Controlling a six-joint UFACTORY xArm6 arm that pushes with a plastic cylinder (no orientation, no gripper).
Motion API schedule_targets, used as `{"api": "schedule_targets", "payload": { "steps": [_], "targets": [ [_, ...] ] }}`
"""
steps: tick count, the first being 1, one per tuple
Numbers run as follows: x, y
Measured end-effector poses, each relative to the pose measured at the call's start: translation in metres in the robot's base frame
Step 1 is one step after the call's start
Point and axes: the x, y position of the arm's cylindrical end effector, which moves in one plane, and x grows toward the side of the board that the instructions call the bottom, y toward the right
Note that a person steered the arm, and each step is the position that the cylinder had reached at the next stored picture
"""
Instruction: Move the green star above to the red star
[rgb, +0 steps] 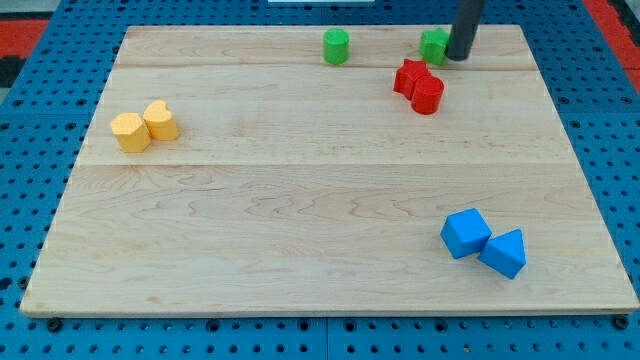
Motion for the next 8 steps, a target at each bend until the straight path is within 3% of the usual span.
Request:
{"api": "schedule_targets", "payload": {
  "steps": [3,5,8],
  "targets": [
    [-0.031,0.026],
    [-0.037,-0.079],
    [-0.049,-0.096]
  ]
}}
